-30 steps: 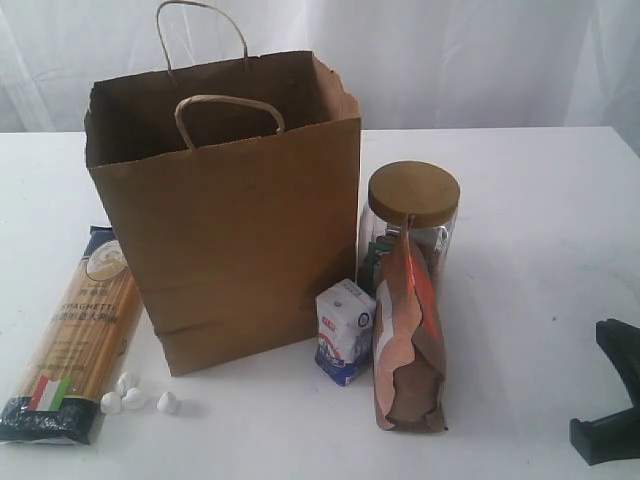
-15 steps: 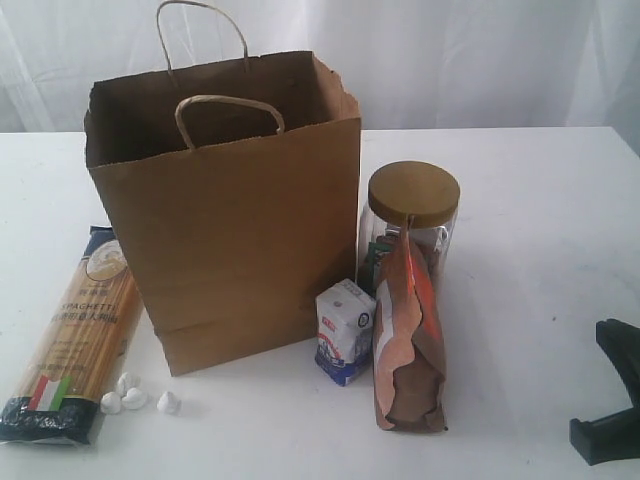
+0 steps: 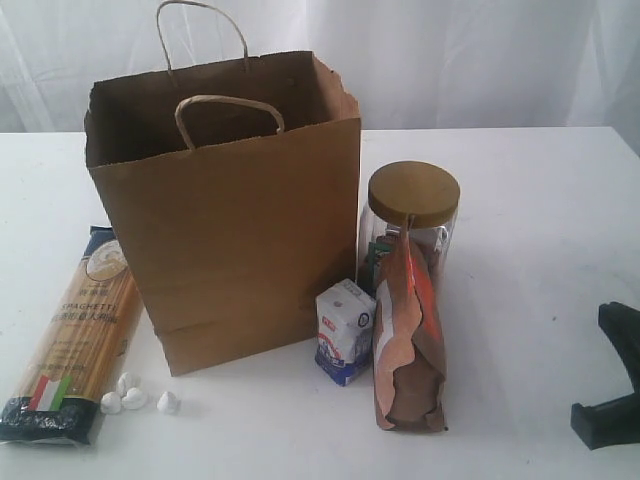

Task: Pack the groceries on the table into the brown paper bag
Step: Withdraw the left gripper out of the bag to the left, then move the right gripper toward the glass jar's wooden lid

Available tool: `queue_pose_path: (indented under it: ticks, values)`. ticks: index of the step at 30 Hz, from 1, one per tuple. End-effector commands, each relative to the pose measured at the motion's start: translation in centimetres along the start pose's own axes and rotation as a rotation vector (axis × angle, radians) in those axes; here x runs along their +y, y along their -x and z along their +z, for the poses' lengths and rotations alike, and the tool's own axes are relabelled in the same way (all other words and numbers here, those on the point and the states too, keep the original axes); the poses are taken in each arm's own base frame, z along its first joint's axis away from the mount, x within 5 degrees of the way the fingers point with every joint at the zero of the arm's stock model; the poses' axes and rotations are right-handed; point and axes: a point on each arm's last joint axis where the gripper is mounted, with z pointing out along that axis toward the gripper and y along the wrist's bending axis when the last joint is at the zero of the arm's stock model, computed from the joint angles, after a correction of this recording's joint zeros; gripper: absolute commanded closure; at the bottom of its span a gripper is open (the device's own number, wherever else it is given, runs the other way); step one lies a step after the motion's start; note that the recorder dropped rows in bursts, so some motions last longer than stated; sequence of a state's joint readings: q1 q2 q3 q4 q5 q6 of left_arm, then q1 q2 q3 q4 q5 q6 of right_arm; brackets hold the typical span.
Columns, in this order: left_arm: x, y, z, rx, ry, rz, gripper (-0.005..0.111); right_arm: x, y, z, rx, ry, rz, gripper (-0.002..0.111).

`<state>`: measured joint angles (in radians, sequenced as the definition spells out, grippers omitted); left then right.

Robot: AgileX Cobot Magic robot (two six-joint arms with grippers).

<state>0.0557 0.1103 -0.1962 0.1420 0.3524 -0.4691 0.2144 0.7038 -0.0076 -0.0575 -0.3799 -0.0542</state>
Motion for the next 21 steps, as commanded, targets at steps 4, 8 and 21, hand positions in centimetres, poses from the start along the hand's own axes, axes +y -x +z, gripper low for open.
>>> queue_pose_path:
  ticks: [4,8,21]
  values:
    - [-1.0,3.1,-0.7,-0.361,-0.117,-0.005,0.107,-0.4,4.5,-1.4,-0.542,0.048,0.361,0.108]
    - [-1.1,3.4,-0.8,-0.377,-0.122,-0.005,0.107,-1.0,5.9,-2.3,-0.731,0.027,0.381,0.108]
    - [-0.7,2.1,-0.4,-0.226,-0.072,-0.004,0.107,-2.1,24.0,1.1,-0.503,-0.015,-0.122,0.108]
